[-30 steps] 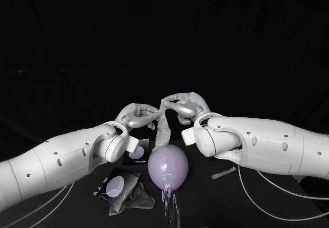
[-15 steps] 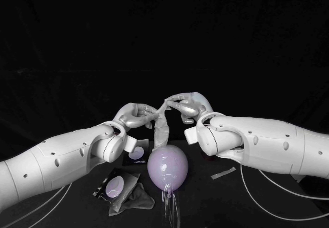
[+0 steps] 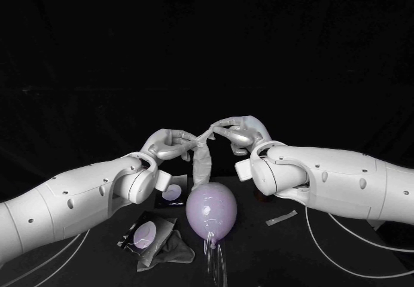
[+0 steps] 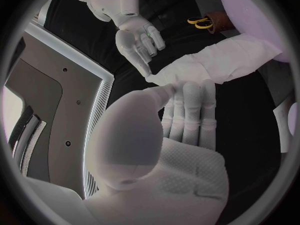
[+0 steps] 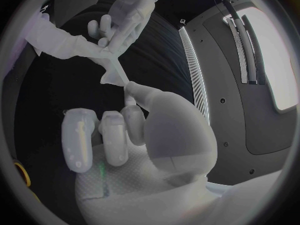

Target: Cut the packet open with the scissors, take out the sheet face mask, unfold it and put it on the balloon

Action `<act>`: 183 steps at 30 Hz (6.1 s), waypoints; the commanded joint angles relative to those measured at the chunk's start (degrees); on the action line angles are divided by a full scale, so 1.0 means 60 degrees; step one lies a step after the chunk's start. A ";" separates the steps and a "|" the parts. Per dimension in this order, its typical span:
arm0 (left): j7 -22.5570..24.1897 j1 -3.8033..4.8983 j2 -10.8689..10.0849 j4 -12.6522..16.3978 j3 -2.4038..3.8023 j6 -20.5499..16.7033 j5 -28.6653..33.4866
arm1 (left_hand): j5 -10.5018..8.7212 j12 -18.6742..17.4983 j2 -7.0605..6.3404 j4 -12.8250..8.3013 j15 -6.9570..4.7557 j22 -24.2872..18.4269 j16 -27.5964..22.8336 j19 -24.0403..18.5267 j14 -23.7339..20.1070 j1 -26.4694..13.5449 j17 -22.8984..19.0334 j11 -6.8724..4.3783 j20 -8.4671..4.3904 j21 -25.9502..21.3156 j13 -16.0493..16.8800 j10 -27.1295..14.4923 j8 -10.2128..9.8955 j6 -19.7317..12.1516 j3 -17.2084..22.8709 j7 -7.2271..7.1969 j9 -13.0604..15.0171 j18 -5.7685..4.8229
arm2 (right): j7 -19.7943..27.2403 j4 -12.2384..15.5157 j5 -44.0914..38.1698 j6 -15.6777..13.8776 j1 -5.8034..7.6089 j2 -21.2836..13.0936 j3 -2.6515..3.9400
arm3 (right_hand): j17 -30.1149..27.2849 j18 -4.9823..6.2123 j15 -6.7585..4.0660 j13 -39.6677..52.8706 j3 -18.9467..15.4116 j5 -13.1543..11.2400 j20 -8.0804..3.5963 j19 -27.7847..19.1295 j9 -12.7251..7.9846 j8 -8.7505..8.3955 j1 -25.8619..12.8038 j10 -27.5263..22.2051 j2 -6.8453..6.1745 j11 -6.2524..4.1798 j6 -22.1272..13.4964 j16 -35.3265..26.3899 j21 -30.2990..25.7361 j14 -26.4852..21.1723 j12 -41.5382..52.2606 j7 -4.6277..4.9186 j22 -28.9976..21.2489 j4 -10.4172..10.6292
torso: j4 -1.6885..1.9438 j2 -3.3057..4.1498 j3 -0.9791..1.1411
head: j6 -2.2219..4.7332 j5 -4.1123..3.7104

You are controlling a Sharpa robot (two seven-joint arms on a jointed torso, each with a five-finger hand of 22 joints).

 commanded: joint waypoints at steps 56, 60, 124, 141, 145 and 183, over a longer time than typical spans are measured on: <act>-0.1029 0.1145 -0.0034 -0.0767 0.0127 0.0713 -0.0623 | 0.0069 0.0564 -0.0696 -0.0881 -0.0479 0.0754 0.2695 0.0669 0.2950 -0.0890 0.5109 -0.0568 -0.0324 0.1003 0.0235 0.1617 0.0770 0.0819 0.0304 -0.0574 -0.0281 0.0051 | -0.0122 -0.1668 -0.1902 0.0638 0.0471 0.0085 0.0031 | 0.2452 -0.0077 -0.0037 0.1509 0.0108 0.0023 -0.0060 0.0536 0.0913 0.0427 -0.0030 0.0151 0.0041 -0.0011 0.0002 0.0047 0.0073 0.0974 0.0057 -0.0011 0.2259 -0.0071 | 0.0000 -0.0026 0.0012 | 0.0186 0.0111; -0.1129 0.1203 0.0006 -0.0868 0.0125 0.0777 -0.0763 | 0.0069 0.0572 -0.0705 -0.0893 -0.0481 0.0839 0.2722 0.0732 0.2986 -0.0919 0.5180 -0.0569 -0.0328 0.1062 0.0233 0.1616 0.0775 0.0824 0.0328 -0.0576 -0.0292 0.0035 | -0.0169 -0.1820 -0.2068 0.0788 0.0566 0.0127 0.0031 | 0.2452 -0.0077 -0.0037 0.1509 0.0108 0.0023 -0.0060 0.0536 0.0913 0.0427 -0.0030 0.0151 0.0041 -0.0011 0.0002 0.0047 0.0073 0.0974 0.0057 -0.0011 0.2259 -0.0071 | -0.0005 -0.0024 0.0012 | 0.0217 0.0103; -0.0805 0.1499 0.0298 -0.1941 -0.0139 0.2410 -0.1240 | 0.0063 0.0585 -0.0671 -0.0884 -0.0470 0.0930 0.2696 0.0715 0.2801 -0.1095 0.4821 -0.0561 -0.0320 0.1154 0.0216 0.1512 0.0762 0.0729 0.0384 -0.0590 -0.0371 0.0012 | -0.1009 -0.3238 -0.9688 0.2624 0.1907 0.0967 0.0037 | 0.2508 -0.0177 -0.0057 0.1581 0.0115 0.0021 -0.0070 0.0768 0.1025 0.0593 -0.0117 0.0224 -0.0066 -0.0040 0.0009 0.0110 0.0462 0.0999 0.0188 -0.0047 0.2391 -0.0148 | -0.0020 -0.0001 0.0011 | 0.0233 0.0004; -0.0211 0.0871 0.0546 -0.2067 -0.0216 0.2418 -0.0316 | 0.0059 -0.0814 0.0032 -0.0958 0.0128 -0.0005 0.0005 -0.0933 -0.0919 -0.0939 -0.0154 0.0035 0.0168 -0.0057 -0.0286 -0.0105 0.0341 -0.0041 0.0371 -0.0084 -0.0815 0.0035 | -0.1181 -0.3346 -0.9393 0.2721 0.1923 0.1113 0.0036 | 0.2508 -0.0173 -0.0062 0.1582 0.0125 0.0021 -0.0073 0.0760 0.1034 0.0606 -0.0121 0.0228 -0.0071 -0.0046 0.0010 0.0110 0.0449 0.0999 0.0189 -0.0053 0.2386 -0.0152 | -0.0022 -0.0003 0.0002 | 0.0275 -0.0109; -0.0240 0.0808 0.0563 -0.2193 -0.0216 0.2369 -0.0374 | 0.0058 -0.0818 0.0097 -0.0961 0.0145 -0.0044 -0.0099 -0.0990 -0.0994 -0.0914 -0.0202 0.0049 0.0209 -0.0127 -0.0264 -0.0183 0.0293 -0.0039 0.0364 -0.0075 -0.0869 0.0046 | -0.1195 -0.3370 -0.9366 0.2727 0.1923 0.1124 0.0035 | 0.2508 -0.0174 -0.0063 0.1586 0.0127 0.0021 -0.0074 0.0762 0.1035 0.0608 -0.0122 0.0232 -0.0071 -0.0047 0.0009 0.0110 0.0452 0.0999 0.0197 -0.0054 0.2388 -0.0153 | -0.0031 -0.0008 0.0006 | 0.0267 -0.0132; -0.0456 0.0677 0.0694 -0.2447 -0.0211 0.2228 -0.0712 | 0.0054 -0.2264 -0.1186 -0.0641 0.0985 -0.1060 -0.0462 -0.1482 -0.2172 -0.1748 -0.0680 0.0939 0.1034 -0.1754 -0.1041 -0.2139 -0.1047 -0.1093 -0.1818 0.0221 -0.1888 0.0110 | -0.1255 -0.3375 -0.9296 0.2800 0.1920 0.1190 0.0033 | 0.2508 -0.0171 -0.0064 0.1581 0.0131 0.0021 -0.0075 0.0756 0.1037 0.0611 -0.0123 0.0228 -0.0071 -0.0048 0.0009 0.0110 0.0443 0.0999 0.0187 -0.0055 0.2384 -0.0154 | -0.0018 0.0000 -0.0001 | 0.0286 -0.0192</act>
